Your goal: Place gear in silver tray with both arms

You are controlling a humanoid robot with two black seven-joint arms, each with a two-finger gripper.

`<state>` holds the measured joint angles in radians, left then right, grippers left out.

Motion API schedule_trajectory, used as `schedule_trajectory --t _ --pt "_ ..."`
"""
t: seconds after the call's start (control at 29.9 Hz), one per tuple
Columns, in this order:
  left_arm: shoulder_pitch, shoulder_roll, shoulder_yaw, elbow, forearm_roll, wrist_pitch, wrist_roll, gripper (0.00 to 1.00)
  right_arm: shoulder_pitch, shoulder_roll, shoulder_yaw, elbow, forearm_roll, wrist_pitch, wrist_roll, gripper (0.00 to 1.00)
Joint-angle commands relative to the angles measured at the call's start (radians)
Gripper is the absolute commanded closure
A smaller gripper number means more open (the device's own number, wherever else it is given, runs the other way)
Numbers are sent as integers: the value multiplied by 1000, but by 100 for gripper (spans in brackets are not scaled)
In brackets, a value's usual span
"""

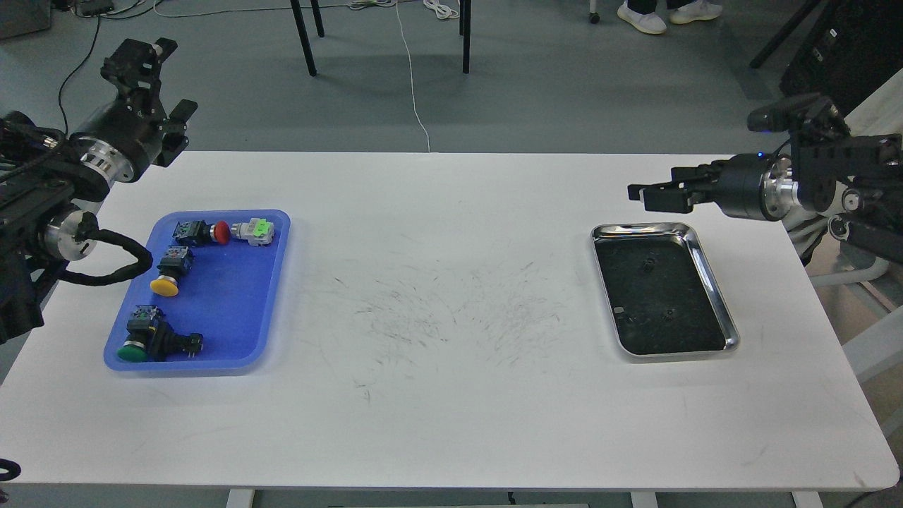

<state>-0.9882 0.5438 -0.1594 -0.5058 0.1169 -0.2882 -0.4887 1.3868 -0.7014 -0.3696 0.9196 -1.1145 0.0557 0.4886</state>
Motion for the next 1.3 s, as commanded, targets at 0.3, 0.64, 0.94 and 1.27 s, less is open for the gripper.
schedule_trajectory --t 0.3,0.64,0.94,1.27 --pt "-1 5 -9 0 -52 -5 0 2 -135 -27 319 -143 479 -62 0 4" --pt "0 -11 -142 96 -105 -77 133 3 -196 2 422 -143 902 -56 -168 4" --pt "-1 -59 -219 105 -155 -127 183 3 -288 128 592 -139 989 -66 -223 4" --pt "43 -28 -218 -14 -141 -200 187 2 -350 204 716 -131 989 -71 -208 6"
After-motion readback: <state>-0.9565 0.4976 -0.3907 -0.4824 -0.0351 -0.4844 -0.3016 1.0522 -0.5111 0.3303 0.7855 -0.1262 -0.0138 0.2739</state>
